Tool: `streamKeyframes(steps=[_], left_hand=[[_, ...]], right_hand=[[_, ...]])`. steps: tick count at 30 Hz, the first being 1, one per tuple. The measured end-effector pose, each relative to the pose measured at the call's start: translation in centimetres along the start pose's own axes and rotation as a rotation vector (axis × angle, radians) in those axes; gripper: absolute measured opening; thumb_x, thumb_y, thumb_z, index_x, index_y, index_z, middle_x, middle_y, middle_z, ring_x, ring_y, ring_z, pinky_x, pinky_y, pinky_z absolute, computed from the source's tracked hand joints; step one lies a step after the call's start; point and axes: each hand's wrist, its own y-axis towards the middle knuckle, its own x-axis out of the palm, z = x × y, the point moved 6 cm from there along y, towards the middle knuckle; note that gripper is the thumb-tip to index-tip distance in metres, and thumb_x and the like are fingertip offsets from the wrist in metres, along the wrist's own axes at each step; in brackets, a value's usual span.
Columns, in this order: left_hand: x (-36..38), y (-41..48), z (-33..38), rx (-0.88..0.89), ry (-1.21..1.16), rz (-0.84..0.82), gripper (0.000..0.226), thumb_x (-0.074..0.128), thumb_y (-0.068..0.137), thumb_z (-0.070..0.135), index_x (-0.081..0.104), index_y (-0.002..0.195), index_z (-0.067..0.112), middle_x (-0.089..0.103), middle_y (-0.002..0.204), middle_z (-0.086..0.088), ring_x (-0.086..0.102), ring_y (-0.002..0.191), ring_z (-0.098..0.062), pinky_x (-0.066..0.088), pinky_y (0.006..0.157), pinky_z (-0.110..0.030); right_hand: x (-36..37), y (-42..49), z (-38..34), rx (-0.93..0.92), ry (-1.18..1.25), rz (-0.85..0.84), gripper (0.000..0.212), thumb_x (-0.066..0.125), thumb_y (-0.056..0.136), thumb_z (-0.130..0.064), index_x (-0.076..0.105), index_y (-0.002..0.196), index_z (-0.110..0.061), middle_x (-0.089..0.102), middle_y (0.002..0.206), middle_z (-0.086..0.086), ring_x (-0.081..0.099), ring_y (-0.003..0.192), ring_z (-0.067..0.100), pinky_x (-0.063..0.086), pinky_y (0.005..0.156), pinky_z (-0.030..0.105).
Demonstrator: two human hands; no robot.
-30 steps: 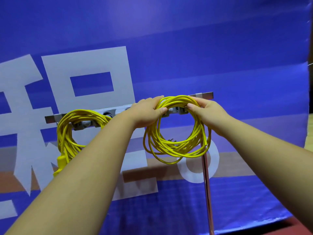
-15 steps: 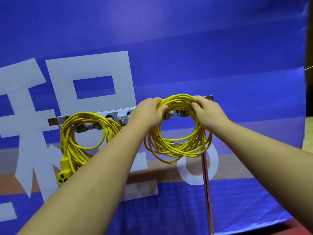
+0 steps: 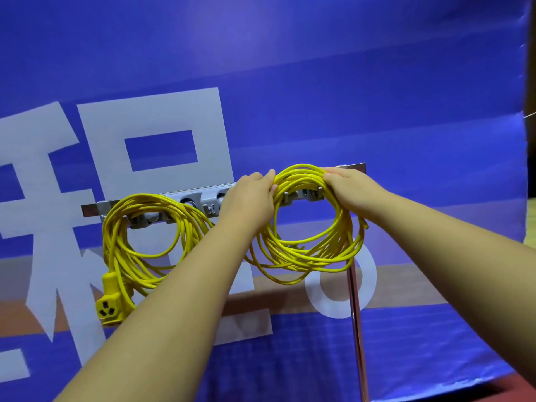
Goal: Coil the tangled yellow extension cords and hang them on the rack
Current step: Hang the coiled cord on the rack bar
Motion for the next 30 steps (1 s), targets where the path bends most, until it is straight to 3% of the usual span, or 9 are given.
streamKeyframes(steps=[2,5,8,10,12,13,16,24,30], left_hand=[[0.2,-0.8,-0.2,0.029,0.028,0.025,0.055,0.032,0.112,0.037,0.026,0.163,0.018,0.058,0.137,-0.009,0.055,0.121,-0.03,0.052,0.098,-0.046],[0.4,-1.8,-0.1,0.048,0.078,0.039,0.06,0.036,0.11,0.037,0.019,0.164,0.015,0.052,0.145,-0.008,0.051,0.127,-0.029,0.049,0.101,-0.046],[0.4,-2.0,0.2,0.063,0.15,0.029,0.065,0.038,0.109,0.039,0.016,0.163,0.011,0.046,0.15,-0.009,0.045,0.132,-0.031,0.044,0.105,-0.047],[0.0,-1.8,0.1,0.029,0.118,0.023,0.065,0.038,0.109,0.042,0.019,0.163,0.009,0.044,0.15,-0.012,0.044,0.134,-0.033,0.043,0.107,-0.048],[-0.5,-1.5,-0.1,-0.018,0.034,0.033,0.062,0.041,0.109,0.042,0.027,0.16,0.011,0.047,0.148,-0.012,0.047,0.133,-0.033,0.044,0.105,-0.048],[-0.8,-1.3,-0.2,-0.028,-0.011,0.043,0.058,0.044,0.108,0.042,0.033,0.157,0.013,0.05,0.144,-0.012,0.049,0.131,-0.033,0.046,0.102,-0.048],[-1.2,-0.7,-0.2,-0.037,-0.134,0.06,0.051,0.055,0.103,0.046,0.049,0.145,0.019,0.058,0.135,-0.008,0.054,0.123,-0.032,0.051,0.099,-0.049],[-1.3,-0.4,-0.1,-0.046,-0.258,0.064,0.041,0.06,0.101,0.046,0.057,0.136,0.025,0.063,0.126,-0.003,0.058,0.115,-0.026,0.055,0.096,-0.05],[-1.9,0.0,0.2,-0.07,-0.326,0.09,0.027,0.057,0.104,0.038,0.06,0.13,0.031,0.068,0.12,0.001,0.063,0.107,-0.022,0.059,0.09,-0.046]], right_hand=[[0.2,-0.4,0.2,0.015,-0.003,-0.029,0.049,0.034,0.114,-0.041,0.048,0.159,-0.028,0.051,0.161,0.004,0.047,0.146,0.026,0.037,0.115,0.036],[0.5,-0.4,-0.1,-0.02,-0.062,-0.038,0.058,0.033,0.114,-0.047,0.032,0.167,-0.025,0.036,0.171,0.004,0.034,0.156,0.026,0.028,0.122,0.036],[0.5,0.5,-0.4,-0.069,-0.162,0.015,0.059,0.025,0.114,-0.05,0.047,0.159,-0.019,0.055,0.154,0.015,0.051,0.141,0.032,0.04,0.116,0.042],[0.5,1.0,-0.4,-0.068,-0.206,0.045,0.05,0.024,0.114,-0.044,0.067,0.127,-0.021,0.066,0.112,0.015,0.061,0.105,0.033,0.048,0.089,0.039],[0.4,1.1,-0.5,-0.047,-0.179,0.067,0.041,0.029,0.113,-0.038,0.063,0.094,-0.027,0.059,0.088,0.009,0.056,0.085,0.03,0.04,0.07,0.036],[0.4,1.0,-0.6,-0.049,-0.137,0.083,0.04,0.03,0.113,-0.039,0.065,0.097,-0.029,0.06,0.09,0.01,0.058,0.084,0.029,0.039,0.067,0.035],[0.2,0.7,-0.8,-0.066,-0.084,0.111,0.044,0.033,0.112,-0.041,0.068,0.132,-0.026,0.068,0.108,0.011,0.065,0.095,0.026,0.047,0.073,0.037],[-0.4,-0.2,-1.1,-0.082,-0.082,0.161,0.039,0.041,0.112,-0.043,0.065,0.138,-0.027,0.071,0.113,0.002,0.066,0.096,0.017,0.044,0.065,0.022],[-0.6,-0.1,-1.5,-0.064,-0.07,0.186,0.036,0.042,0.113,-0.043,0.069,0.13,-0.025,0.073,0.11,0.002,0.065,0.098,0.021,0.045,0.075,0.032]])
